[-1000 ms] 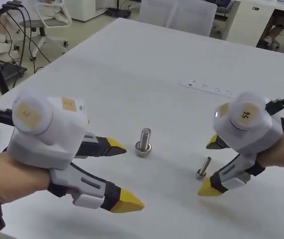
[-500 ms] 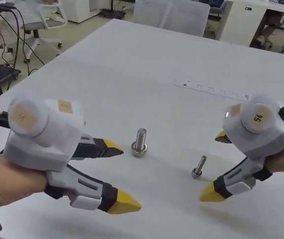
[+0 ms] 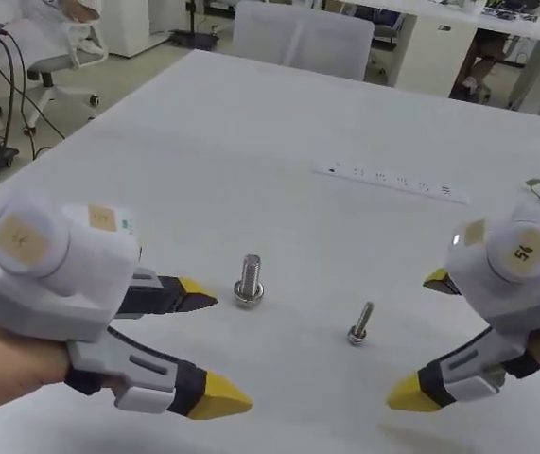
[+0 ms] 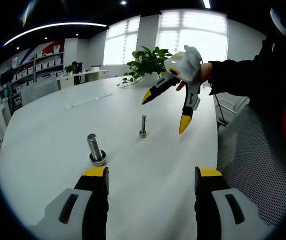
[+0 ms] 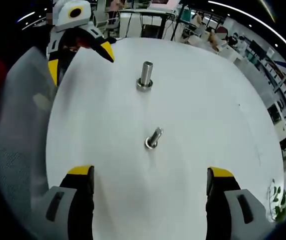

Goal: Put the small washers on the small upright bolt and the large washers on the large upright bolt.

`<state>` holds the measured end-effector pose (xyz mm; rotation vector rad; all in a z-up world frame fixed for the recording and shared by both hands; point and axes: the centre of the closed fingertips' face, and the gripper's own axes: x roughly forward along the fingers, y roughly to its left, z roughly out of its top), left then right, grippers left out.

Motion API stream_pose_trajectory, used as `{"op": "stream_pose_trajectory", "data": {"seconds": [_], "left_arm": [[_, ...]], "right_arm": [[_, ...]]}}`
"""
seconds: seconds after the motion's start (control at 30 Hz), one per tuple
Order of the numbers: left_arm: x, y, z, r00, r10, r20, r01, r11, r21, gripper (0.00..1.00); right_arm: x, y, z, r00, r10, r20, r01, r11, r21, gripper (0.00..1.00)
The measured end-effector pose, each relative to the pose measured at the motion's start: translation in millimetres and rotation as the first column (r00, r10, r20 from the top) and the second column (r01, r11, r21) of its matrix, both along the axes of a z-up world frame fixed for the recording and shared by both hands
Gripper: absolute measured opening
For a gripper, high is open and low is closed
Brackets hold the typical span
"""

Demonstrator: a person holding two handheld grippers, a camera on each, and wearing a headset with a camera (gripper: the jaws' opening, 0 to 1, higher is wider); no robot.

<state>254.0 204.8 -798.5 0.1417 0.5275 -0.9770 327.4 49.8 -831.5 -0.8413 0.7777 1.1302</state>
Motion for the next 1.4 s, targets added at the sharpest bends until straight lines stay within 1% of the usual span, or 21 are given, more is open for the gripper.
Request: {"op": "stream_pose_trajectory", "data": {"seconds": [0.2, 0.43, 0.6, 0.87, 0.97, 1.1, 1.23, 1.4], "left_arm": [[0.3, 0.2, 2.4, 1.000, 0.000, 0.005, 0.000, 1.000, -0.001, 0.69], [-0.7, 1.7, 5.2, 1.000, -0.001, 0.011, 0.001, 1.000, 0.000, 0.69], [-1.0, 4.3, 7.3, 1.000, 0.003, 0.018, -0.003, 1.000, 0.000, 0.69], [-5.2, 8.0, 9.9, 1.000, 0.002, 0.024, -0.003, 1.000, 0.005, 0.69], [-10.5, 11.5, 10.4, 1.000, 0.005, 0.022, -0.005, 1.000, 0.008, 0.69], [-19.3, 14.3, 6.8, 1.000, 0.005, 0.013, -0.005, 1.000, 0.019, 0.70], [-26.1, 15.4, 6.1, 1.000, 0.005, 0.007, -0.005, 1.000, 0.021, 0.70], [-28.5, 14.8, 5.9, 1.000, 0.008, 0.003, -0.008, 1.000, 0.016, 0.71]], "right_arm": [[-12.6, -7.6, -2.5, 1.000, -0.025, -0.007, 0.025, 1.000, 0.014, 0.94], [-32.5, -7.7, -4.6, 0.999, -0.036, -0.014, 0.036, 0.999, 0.028, 0.94], [-51.4, -3.2, -8.0, 0.999, -0.027, -0.026, 0.028, 0.999, 0.037, 0.94], [-71.3, 6.2, -8.2, 0.999, -0.015, -0.036, 0.017, 0.998, 0.059, 0.93], [-76.9, 12.0, -6.6, 0.999, -0.009, -0.039, 0.012, 0.997, 0.075, 0.93], [-83.4, 20.5, -3.9, 0.999, 0.004, -0.039, 0.000, 0.996, 0.094, 0.93], [-87.9, 27.1, 0.5, 0.999, 0.004, -0.044, 0.002, 0.991, 0.131, 0.93], [-89.0, 28.0, 3.8, 0.999, -0.008, -0.038, 0.014, 0.986, 0.166, 0.93]]}}
